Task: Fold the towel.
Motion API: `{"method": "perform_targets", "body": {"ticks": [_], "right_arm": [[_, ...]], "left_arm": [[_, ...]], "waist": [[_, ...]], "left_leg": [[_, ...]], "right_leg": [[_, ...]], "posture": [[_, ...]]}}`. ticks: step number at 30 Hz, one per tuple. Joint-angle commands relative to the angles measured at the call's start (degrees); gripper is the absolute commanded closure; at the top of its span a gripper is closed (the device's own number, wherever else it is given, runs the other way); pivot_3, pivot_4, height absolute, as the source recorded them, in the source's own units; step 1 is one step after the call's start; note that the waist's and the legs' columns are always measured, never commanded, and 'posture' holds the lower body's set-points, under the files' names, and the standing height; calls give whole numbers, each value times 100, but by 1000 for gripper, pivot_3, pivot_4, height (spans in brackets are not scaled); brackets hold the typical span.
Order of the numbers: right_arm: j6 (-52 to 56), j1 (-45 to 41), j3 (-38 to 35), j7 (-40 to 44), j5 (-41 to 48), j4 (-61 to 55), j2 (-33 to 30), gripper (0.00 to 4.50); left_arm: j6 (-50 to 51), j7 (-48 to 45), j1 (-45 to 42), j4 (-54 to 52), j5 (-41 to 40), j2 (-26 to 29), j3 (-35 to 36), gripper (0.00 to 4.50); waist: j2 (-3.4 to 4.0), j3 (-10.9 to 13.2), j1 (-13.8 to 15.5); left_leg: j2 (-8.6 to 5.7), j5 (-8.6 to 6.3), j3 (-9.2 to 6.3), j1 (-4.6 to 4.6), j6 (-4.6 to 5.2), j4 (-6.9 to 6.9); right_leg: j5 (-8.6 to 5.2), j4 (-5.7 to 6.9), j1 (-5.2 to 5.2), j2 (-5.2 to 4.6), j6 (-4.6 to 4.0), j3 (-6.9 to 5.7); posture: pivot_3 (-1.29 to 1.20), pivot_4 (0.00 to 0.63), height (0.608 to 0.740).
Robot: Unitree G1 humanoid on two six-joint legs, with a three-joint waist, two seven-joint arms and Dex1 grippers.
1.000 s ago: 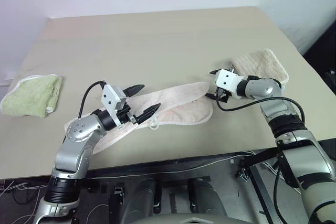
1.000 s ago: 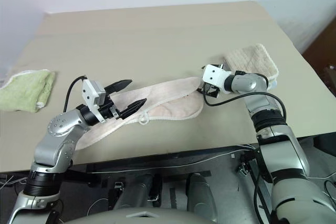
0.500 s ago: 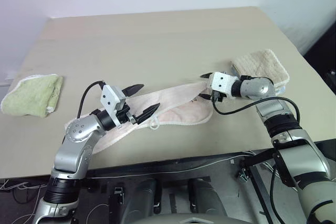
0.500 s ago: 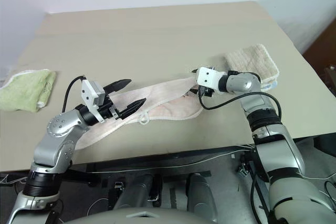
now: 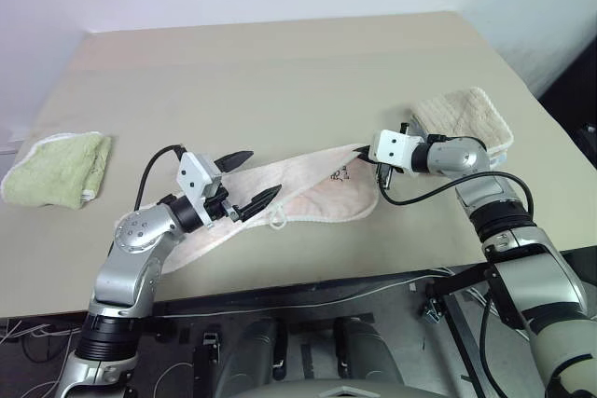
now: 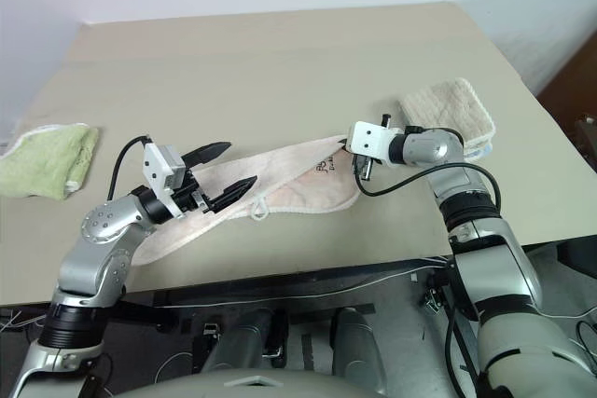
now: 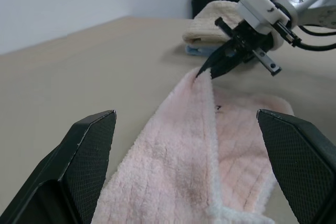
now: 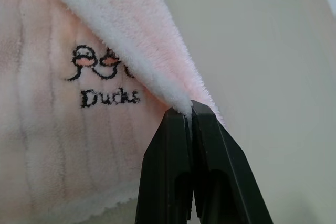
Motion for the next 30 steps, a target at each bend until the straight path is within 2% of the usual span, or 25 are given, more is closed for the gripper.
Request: {"method": "perform_targets", "body": {"ticks": [1, 4, 7, 13, 18, 27, 30], "right_arm": [[255, -380, -302, 111, 437, -957, -13, 4464], [628, -613, -436, 74, 693, -1559, 59, 4464], [1014, -1004, -672, -182, 998, -1963, 268, 4464], [690, -1627, -578, -882, 482, -1694, 293, 4464], [453, -2059, -628, -1225, 364, -1427, 298, 4464], [236, -2475, -645, -1484, 209, -994, 148, 4464], [188, -2655, -635, -1635, 120, -708, 103, 4464]], "left_arm": [[-1, -65, 108, -217, -62, 123, 111, 0], [90, -110, 222, -350, -65, 201, 56, 0], [42, -40, 380, -379, 276, 258, -177, 0], [39, 230, 561, -607, 497, 24, -462, 0], [-197, 373, 642, -317, 736, 127, -232, 0], [-421, 256, 962, -329, 434, 407, 481, 0], [-413, 84, 1070, -325, 397, 674, 701, 0]], "waist": [[3, 2, -7], [5, 3, -14], [6, 3, -8], [4, 2, 37], [5, 3, 2], [7, 4, -19], [7, 4, -14]], "left_leg": [[0, 0, 0, 0, 0, -1], [0, 1, 0, 0, -2, -1], [0, 2, 0, 0, -4, -2], [-4, 3, 0, -2, -6, -3], [-6, 4, 8, -4, -8, -3], [-3, 12, 12, -5, -20, -8], [-4, 12, 12, -5, -20, -9]], "right_leg": [[0, 1, -1, 0, 0, 0], [0, 9, -7, 0, 0, 3], [-1, 22, -16, -1, -2, 7], [-10, 32, -40, -6, -17, 7], [-9, 58, -41, -7, -17, 7], [-11, 77, -58, -8, -19, 8], [-12, 77, -62, -8, -20, 8]], "posture": [[0, 150, 740], [0, 150, 740], [0, 150, 740], [0, 150, 740], [0, 150, 740], [0, 150, 740], [0, 150, 740]]}}
